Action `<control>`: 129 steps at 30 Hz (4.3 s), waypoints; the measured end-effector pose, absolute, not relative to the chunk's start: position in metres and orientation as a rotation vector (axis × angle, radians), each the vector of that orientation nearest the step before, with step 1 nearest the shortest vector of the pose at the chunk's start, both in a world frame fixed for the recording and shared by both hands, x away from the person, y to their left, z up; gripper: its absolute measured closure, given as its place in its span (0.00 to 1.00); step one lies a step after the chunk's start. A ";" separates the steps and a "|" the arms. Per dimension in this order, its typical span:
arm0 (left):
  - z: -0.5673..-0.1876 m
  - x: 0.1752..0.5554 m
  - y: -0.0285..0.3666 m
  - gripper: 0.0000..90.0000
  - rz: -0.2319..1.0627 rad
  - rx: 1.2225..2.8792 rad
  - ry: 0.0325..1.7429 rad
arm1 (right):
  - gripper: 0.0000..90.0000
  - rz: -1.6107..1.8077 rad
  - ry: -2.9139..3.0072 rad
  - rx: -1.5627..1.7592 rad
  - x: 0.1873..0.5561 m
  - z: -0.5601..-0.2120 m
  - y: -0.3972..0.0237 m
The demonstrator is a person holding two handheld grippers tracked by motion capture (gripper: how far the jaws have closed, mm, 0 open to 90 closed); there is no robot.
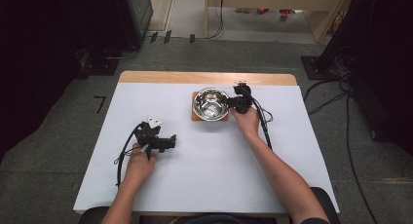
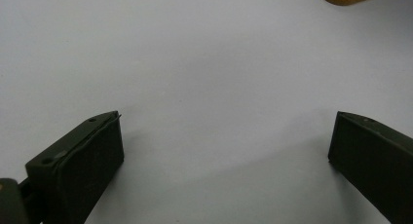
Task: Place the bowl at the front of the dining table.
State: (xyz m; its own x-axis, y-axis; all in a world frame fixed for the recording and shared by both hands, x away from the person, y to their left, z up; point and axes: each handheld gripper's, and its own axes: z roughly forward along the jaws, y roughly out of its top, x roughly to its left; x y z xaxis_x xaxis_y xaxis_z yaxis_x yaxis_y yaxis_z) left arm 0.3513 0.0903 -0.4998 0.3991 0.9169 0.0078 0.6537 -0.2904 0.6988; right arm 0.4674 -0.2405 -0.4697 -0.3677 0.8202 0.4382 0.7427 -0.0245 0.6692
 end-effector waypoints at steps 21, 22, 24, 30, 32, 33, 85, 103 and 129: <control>-0.500 0.351 0.090 0.00 0.553 2.044 1.336 | 0.95 1.316 2.120 1.722 0.472 -0.480 -0.241; -0.500 0.351 0.090 0.00 0.553 2.044 1.336 | 0.95 1.320 2.116 1.722 0.472 -0.480 -0.241; -0.500 0.351 0.090 0.00 0.553 2.044 1.336 | 0.95 1.323 2.112 1.714 0.473 -0.481 -0.240; -0.500 0.351 0.090 0.00 0.553 2.044 1.336 | 0.96 1.303 2.114 1.714 0.474 -0.485 -0.240; -0.500 0.351 0.090 0.00 0.553 2.044 1.336 | 0.96 1.301 2.112 1.715 0.474 -0.485 -0.240; -0.500 0.351 0.090 0.00 0.553 2.044 1.336 | 0.96 1.301 2.112 1.710 0.474 -0.486 -0.240; -0.500 0.351 0.090 0.00 0.553 2.044 1.336 | 0.49 1.339 2.095 1.619 0.475 -0.485 -0.243; -0.500 0.351 0.090 0.00 0.553 2.044 1.336 | 0.33 1.318 2.068 1.542 0.469 -0.472 -0.244; -0.500 0.351 0.090 0.00 0.552 2.043 1.336 | 0.33 1.249 2.166 1.448 0.457 -0.459 -0.245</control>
State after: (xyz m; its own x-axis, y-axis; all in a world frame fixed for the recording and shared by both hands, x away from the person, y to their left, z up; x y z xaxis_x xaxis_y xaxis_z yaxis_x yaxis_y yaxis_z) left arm 0.3512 0.0903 -0.4998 0.3986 0.9171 0.0065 0.6539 -0.2892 0.6991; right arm 0.4566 -0.2448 -0.4590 -0.4741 0.8473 0.2394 0.6316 0.1378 0.7630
